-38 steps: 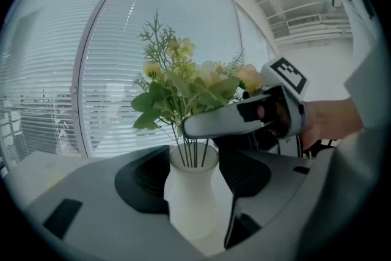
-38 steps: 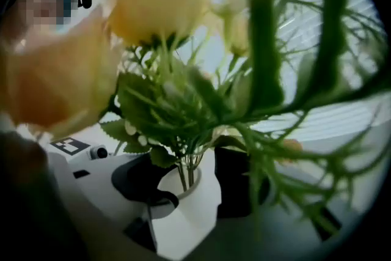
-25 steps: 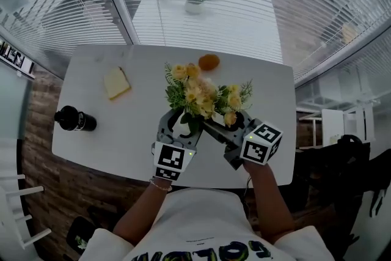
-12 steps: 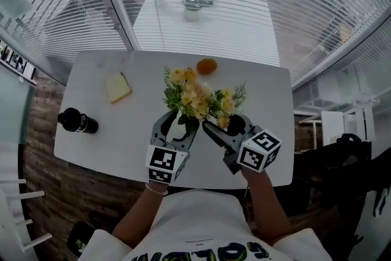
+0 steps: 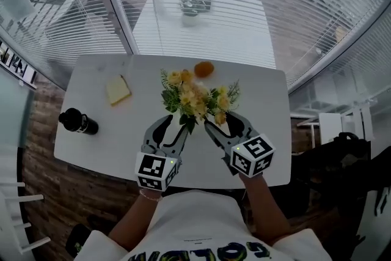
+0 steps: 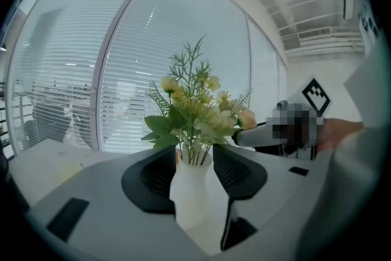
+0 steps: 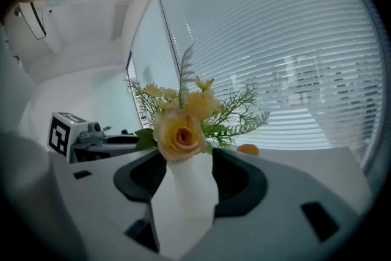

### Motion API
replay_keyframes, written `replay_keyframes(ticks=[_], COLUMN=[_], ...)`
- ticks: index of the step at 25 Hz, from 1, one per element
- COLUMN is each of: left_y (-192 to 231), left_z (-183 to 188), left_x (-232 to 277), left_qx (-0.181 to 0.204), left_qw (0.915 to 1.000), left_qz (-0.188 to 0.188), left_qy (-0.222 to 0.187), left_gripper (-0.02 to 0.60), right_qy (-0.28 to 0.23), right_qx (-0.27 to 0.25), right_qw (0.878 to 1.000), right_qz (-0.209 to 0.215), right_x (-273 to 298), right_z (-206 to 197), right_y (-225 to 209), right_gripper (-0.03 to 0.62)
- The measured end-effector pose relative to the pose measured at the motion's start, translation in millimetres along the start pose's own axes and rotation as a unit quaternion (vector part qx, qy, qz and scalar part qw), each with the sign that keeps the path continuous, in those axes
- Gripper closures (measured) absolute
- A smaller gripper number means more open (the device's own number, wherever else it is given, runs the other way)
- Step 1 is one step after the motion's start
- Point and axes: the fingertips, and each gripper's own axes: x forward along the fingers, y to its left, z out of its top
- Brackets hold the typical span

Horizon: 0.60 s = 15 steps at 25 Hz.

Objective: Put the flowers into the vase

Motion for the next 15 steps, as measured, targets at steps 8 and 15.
replay_keyframes(ticks=[8,15], left_y=[-7,-13], left_z=[16,37], left_x=[-20,-39], left_qx=[-0.013,-0.008], left_qw=[0.9996,0.9985], left_qz=[-0.005,-0.013], left_qy=[-0.025,-0.052], left_gripper=[0.444,0.494], right_qy=[-0.013,-0.029], right_qx=[-0.039,-0.072], right_qw=[0.997,0.993], right_qz=[-0.064,-0.092], right_x=[-34,-58], right_z=[5,18], right_y=[0,5], right_gripper=[0.421,0.470])
